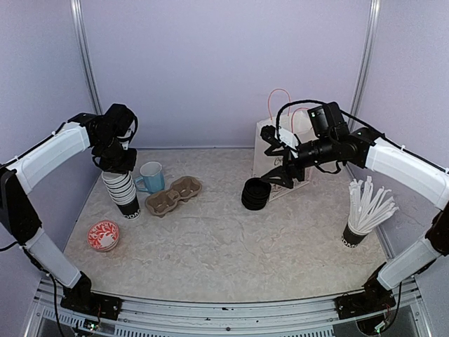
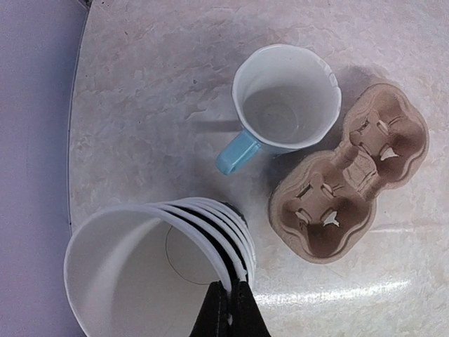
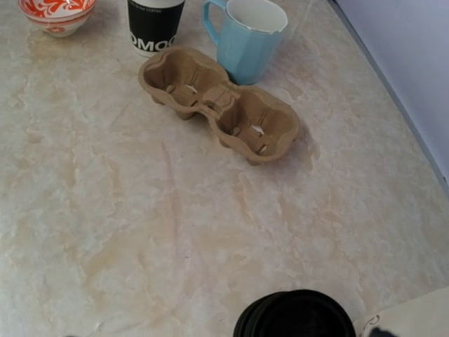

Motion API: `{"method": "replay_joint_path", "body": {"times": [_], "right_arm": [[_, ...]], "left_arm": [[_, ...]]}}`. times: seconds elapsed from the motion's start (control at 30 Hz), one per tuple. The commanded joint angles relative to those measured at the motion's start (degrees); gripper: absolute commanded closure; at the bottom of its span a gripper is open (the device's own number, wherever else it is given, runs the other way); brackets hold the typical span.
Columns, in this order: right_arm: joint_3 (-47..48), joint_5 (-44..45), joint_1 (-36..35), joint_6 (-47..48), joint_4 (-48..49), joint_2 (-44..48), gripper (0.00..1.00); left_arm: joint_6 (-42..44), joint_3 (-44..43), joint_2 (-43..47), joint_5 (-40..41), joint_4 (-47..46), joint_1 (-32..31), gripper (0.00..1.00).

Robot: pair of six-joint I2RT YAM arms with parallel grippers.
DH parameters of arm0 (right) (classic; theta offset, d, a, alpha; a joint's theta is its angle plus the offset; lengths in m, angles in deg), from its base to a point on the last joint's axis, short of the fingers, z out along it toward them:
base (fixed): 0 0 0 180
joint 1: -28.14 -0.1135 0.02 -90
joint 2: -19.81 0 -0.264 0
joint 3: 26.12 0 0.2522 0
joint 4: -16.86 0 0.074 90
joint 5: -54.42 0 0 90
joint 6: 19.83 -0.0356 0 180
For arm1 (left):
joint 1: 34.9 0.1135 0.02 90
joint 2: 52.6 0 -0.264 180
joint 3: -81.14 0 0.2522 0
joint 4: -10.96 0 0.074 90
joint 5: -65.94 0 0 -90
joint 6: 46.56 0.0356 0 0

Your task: Pack the takeout coffee

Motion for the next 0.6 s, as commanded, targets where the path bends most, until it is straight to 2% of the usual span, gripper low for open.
{"method": "replay_joint_path", "body": {"times": [0.0,0.13,0.3,0.57], "right_arm": [[-0.7,-0.1,-0.9,0.5,0.4,1.2,0.12],[0.1,-0.6,-0.9,0.4,-0.1,0.7,0.12],[0.6,-1.0,-0.9,0.3,-0.5,0.1,0.12],[1.6,-1.7,-0.9,0.6,-1.2,-0.2,0.13]], "left_arm": [[-0.2,-3.2,-0.7,1.9,2.6,0.3,1.00],[-1.5,-9.1,-1.5,6.6,6.5,-1.4,1.00],[-1.7,-12.5,-2.0,5.8,8.7,-1.6,1.00],[-6.8,-19.9,-0.7,11.9,14.7,-4.7,1.00]]}}
